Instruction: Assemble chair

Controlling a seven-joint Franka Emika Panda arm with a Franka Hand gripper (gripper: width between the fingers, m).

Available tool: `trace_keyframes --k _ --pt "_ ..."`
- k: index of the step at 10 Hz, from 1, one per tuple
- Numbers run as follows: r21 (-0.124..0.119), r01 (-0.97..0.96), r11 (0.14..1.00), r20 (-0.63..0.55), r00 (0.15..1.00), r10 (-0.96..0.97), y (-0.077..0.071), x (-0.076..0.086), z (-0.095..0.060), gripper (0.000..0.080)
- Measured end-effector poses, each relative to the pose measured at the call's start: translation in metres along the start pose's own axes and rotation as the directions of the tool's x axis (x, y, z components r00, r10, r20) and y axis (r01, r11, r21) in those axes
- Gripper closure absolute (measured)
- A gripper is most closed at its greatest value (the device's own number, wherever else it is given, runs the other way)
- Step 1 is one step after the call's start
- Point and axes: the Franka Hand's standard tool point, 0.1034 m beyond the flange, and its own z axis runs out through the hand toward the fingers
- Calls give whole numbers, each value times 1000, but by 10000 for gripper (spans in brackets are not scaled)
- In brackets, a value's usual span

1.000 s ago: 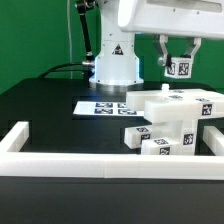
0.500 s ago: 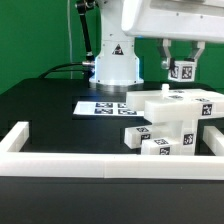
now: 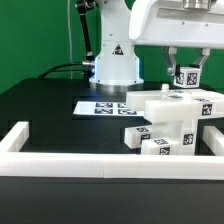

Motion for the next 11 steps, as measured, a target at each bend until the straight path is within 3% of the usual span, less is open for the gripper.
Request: trace_keyframes --k 11 --pt "-6 -13 1000 13 1000 13 -1 1 9 508"
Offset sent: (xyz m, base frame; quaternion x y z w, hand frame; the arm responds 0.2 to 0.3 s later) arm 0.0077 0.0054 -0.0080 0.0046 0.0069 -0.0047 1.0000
